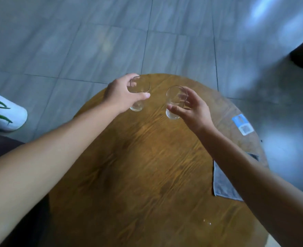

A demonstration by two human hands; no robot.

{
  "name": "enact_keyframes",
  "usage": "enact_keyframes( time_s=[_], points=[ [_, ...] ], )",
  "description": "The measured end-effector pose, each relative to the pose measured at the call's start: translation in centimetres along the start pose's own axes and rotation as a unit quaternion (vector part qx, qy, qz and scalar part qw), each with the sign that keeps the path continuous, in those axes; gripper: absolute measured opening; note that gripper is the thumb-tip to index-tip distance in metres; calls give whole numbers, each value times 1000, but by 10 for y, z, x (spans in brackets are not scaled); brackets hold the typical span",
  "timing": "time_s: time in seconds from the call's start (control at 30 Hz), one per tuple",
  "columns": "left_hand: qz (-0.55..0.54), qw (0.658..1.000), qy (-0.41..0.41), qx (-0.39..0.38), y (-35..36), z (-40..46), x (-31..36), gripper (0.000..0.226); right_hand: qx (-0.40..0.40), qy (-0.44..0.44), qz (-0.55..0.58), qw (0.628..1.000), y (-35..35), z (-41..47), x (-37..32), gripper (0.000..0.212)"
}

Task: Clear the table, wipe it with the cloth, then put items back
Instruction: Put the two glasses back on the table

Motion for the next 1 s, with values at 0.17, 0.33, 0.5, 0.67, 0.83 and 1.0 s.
enact_keyframes(
  time_s=[0.17,0.33,0.5,0.67,0.83,1.0],
  points=[
    [-53,998,-29,-10,4,55,-21,76,76,33,-3,997,1,52,-1,75],
    [-87,995,-28,-36,30,103,-24,80,108,66,24,992,8,93,21,77],
    [-109,993,-26,-31,52,123,-29,86,108,97,68,987,32,113,45,78],
    [-105,992,-17,-63,70,135,-33,89,99,102,64,988,45,124,52,76],
    [-124,987,-28,-102,82,137,-38,82,95,106,65,988,49,125,58,78],
    [-127,986,-15,-103,87,131,-37,79,89,102,26,990,50,123,55,77]
  ],
)
Point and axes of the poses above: each hand's wrist, its own z-axis towards the middle knuckle, its own y-axis out of the palm, x = y × z, the point moved 10 cm from there along z, towards the middle knuckle, and after that the axes turned 1 degree about -x, right-handed, at the moved point
